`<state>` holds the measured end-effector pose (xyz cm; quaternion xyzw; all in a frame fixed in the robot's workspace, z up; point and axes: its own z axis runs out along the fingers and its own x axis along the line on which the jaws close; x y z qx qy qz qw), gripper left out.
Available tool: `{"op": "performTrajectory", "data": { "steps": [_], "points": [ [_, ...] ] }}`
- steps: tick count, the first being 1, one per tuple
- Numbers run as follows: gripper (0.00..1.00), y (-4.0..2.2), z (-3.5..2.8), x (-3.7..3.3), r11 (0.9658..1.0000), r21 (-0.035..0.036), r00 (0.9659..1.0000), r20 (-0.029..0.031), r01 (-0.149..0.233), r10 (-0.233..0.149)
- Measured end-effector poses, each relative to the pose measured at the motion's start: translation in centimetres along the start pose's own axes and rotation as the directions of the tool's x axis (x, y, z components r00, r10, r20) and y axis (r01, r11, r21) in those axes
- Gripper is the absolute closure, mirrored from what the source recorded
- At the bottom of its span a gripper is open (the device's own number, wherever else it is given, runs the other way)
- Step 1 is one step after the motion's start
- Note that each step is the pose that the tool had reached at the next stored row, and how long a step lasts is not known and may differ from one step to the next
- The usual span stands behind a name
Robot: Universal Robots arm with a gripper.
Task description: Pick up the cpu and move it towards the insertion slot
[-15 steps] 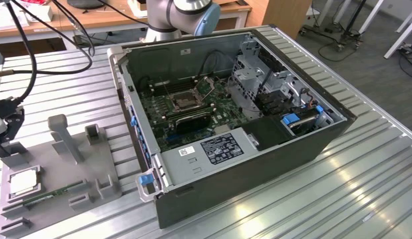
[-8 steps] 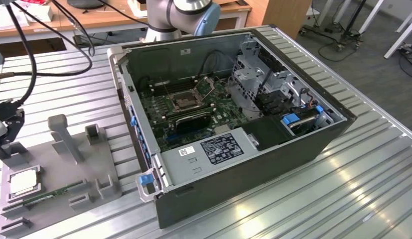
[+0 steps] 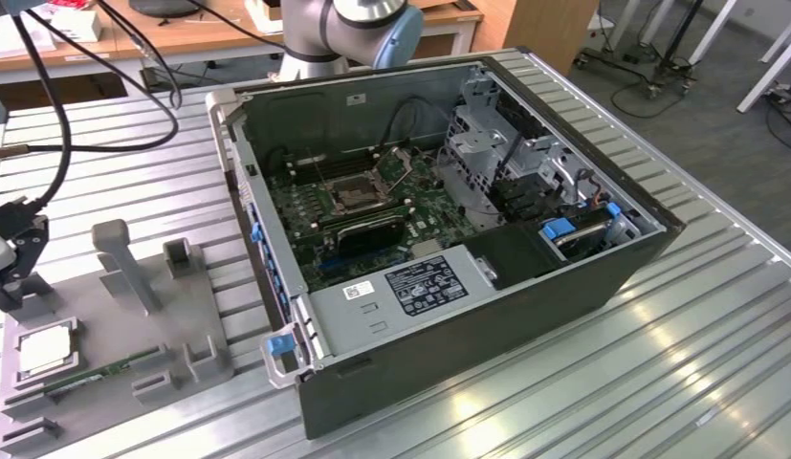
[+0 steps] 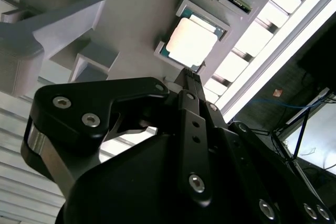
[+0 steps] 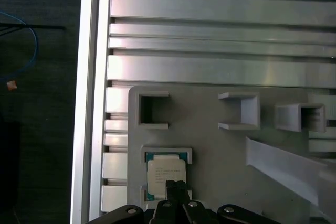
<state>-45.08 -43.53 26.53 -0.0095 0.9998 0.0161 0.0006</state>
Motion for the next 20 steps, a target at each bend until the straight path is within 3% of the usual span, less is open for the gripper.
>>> {"op": "performTrajectory", "data": {
  "steps": [12, 20],
  "points": [
    [0.89, -0.06, 0.35, 0.03, 1.0, 0.0002, 1.0, -0.0003, 0.0, 0.0],
    [0.89, -0.79, 0.83, 0.11, 1.0, 0.0002, 1.0, -0.0003, 0.0, 0.0]
  ]
}}
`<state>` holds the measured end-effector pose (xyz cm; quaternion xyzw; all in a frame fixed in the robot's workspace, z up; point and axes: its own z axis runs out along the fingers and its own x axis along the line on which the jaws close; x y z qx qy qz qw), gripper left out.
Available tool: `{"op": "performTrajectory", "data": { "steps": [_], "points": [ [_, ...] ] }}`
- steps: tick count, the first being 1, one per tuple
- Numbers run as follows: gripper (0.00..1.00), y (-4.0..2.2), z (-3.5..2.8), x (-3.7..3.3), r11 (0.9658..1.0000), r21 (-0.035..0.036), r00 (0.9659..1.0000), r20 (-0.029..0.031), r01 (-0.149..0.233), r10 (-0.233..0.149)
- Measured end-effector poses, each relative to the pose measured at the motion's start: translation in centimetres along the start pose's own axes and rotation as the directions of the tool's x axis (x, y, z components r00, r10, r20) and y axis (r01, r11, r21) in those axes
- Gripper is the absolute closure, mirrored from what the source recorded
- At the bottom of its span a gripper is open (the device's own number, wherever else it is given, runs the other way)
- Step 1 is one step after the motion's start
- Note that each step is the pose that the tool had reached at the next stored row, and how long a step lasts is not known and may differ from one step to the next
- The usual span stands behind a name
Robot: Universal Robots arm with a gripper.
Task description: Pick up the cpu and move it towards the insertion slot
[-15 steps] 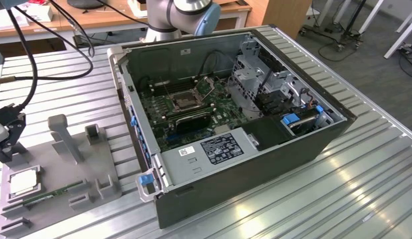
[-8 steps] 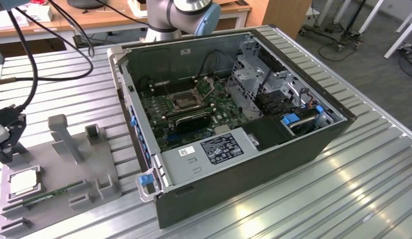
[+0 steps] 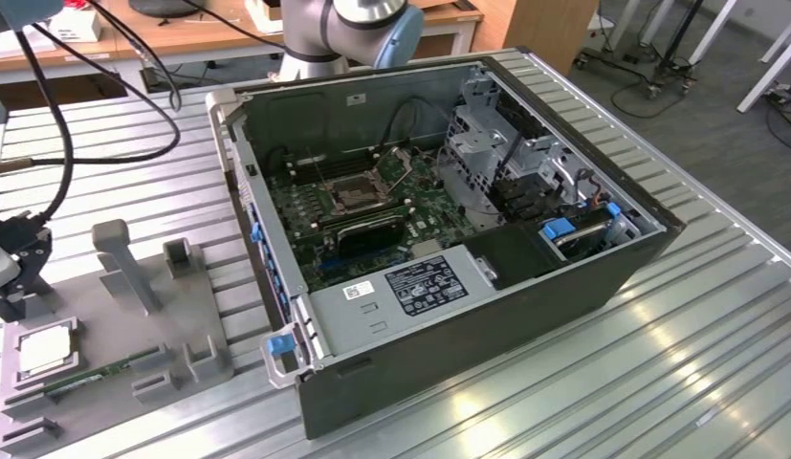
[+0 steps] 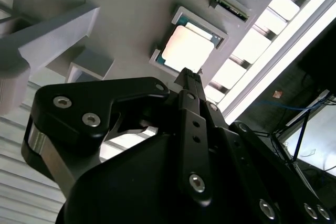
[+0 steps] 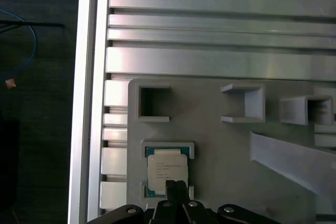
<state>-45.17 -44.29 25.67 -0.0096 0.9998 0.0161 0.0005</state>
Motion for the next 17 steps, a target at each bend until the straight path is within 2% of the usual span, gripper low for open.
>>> {"op": "performTrajectory", "data": {
  "steps": [5, 8, 12, 17],
  "points": [
    [0.89, -0.38, 0.57, 0.03, 1.0, -0.0001, 1.0, 0.0001, 0.0, 0.0],
    [0.89, -0.43, 0.86, 0.03, 1.0, 0.0, 1.0, 0.0, 0.0, 0.0],
    [0.89, -0.43, 0.88, 0.03, 1.0, 0.0001, 1.0, -0.0001, 0.0, 0.0],
    [0.89, -0.44, 1.35, 0.03, 1.0, 0.0, 1.0, 0.0001, 0.0, 0.0]
  ]
}}
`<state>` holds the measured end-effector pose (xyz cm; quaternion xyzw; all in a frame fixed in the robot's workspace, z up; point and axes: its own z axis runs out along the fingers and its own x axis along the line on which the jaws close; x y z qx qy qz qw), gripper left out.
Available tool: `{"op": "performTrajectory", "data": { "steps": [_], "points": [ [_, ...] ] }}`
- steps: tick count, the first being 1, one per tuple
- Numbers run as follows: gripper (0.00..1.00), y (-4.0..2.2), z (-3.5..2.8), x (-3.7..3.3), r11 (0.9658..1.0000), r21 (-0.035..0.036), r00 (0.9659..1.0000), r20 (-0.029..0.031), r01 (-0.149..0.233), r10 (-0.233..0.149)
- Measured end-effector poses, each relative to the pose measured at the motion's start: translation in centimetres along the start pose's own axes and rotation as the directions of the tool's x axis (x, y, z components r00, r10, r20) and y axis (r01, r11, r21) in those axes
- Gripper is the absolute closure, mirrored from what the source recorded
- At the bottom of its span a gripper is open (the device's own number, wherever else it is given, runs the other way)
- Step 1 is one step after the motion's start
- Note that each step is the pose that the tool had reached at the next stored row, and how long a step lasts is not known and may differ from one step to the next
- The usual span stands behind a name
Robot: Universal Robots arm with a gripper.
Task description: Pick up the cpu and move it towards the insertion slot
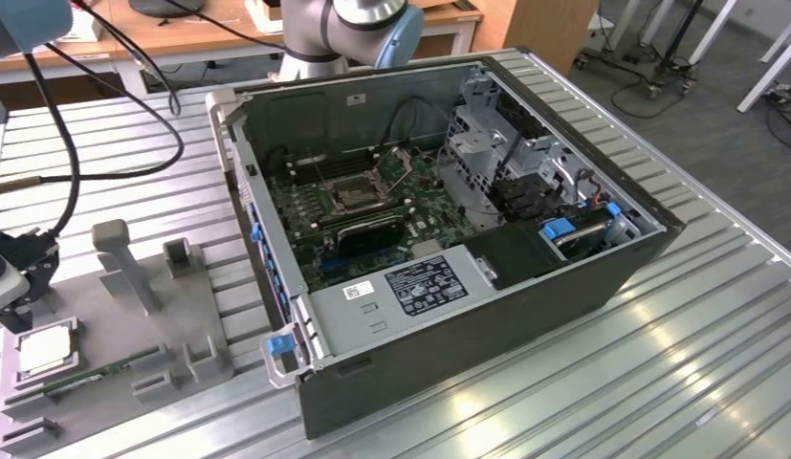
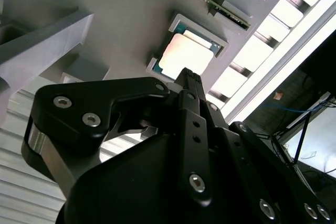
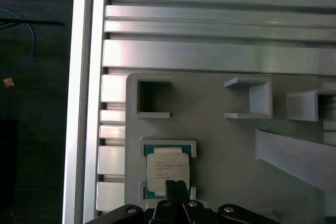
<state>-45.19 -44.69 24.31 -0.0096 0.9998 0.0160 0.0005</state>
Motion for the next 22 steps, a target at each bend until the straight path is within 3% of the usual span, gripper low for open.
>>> {"op": "performTrajectory", "data": {
  "steps": [14, 17, 18, 20, 22],
  "points": [
    [0.89, -0.01, 0.19, 0.0, 1.0, 0.0, 1.0, -0.0001, 0.0, 0.0],
    [0.71, -0.01, 0.19, 0.0, 1.0, 0.0, 1.0, -0.0001, 0.0, 0.0],
    [0.71, -0.01, 0.2, 0.0, 1.0, 0.0, 1.0, -0.0001, 0.0, 0.0],
    [0.59, -0.01, 0.2, 0.0, 1.0, 0.0001, 1.0, -0.0001, 0.0, 0.0],
    [0.53, -0.01, 0.2, 0.0, 1.0, 0.0001, 1.0, -0.0001, 0.0, 0.0]
  ]
}}
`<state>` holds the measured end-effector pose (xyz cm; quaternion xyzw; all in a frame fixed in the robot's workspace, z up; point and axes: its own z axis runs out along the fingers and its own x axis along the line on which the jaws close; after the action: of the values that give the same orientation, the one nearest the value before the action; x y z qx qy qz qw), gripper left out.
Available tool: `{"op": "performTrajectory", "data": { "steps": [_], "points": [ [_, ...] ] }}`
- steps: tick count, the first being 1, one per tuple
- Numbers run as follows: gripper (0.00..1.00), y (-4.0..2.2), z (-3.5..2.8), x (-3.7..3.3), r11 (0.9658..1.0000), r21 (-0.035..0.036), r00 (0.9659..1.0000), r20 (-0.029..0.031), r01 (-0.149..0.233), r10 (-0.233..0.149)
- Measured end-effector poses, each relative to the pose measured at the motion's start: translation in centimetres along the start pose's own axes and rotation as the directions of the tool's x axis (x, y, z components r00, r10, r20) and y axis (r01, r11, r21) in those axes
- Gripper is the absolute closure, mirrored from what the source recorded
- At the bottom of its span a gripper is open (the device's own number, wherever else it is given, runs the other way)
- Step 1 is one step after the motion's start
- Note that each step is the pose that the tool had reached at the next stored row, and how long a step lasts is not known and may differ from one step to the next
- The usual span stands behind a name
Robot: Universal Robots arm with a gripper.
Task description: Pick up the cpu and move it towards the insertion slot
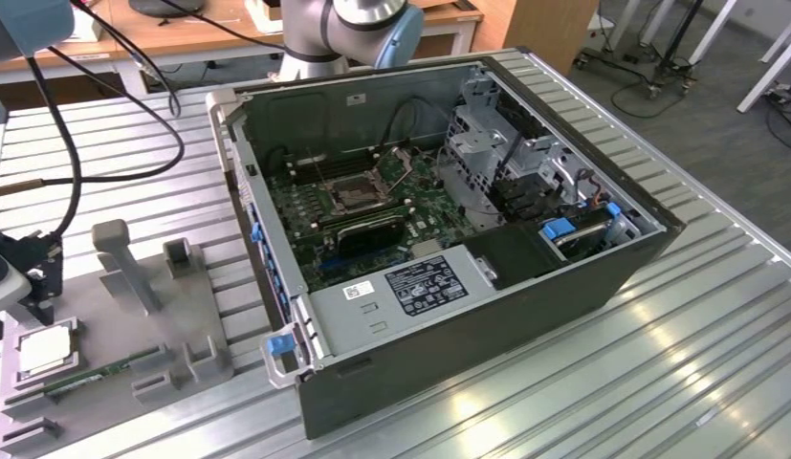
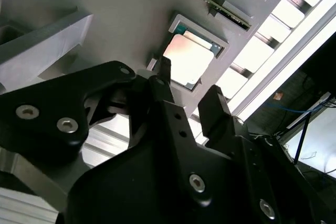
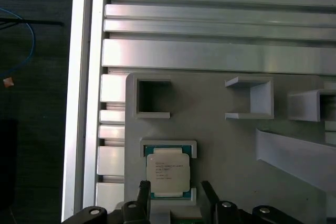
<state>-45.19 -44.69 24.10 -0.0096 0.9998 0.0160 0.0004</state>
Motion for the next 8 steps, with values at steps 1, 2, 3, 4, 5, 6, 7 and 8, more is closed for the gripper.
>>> {"op": "performTrajectory", "data": {
  "steps": [1, 2, 3, 4, 5, 6, 7, 8],
  "points": [
    [0.53, 0.0, 0.0, 0.0, 1.0, 0.0, 1.0, 0.0, 0.0, 0.0],
    [0.47, 0.0, 0.01, 0.0, 1.0, 0.0, 1.0, 0.0, 0.0, 0.0],
    [0.42, 0.0, 0.01, 0.0, 1.0, 0.0, 1.0, 0.0, 0.0, 0.0],
    [0.42, 0.0, 0.01, 0.0, 1.0, 0.0, 1.0, 0.0001, 0.0, 0.0],
    [0.36, 0.0, 0.01, 0.0, 1.0, 0.0, 1.0, 0.0, 0.0, 0.0],
    [0.3, 0.0, 0.02, 0.0, 1.0, -0.0001, 1.0, 0.0, 0.0, 0.0],
    [0.3, 0.0, 0.02, 0.0, 1.0, 0.0, 1.0, 0.0, 0.0, 0.0],
    [0.3, 0.0, 0.02, 0.0, 1.0, 0.0, 1.0, 0.0, 0.0, 0.0]
  ]
}}
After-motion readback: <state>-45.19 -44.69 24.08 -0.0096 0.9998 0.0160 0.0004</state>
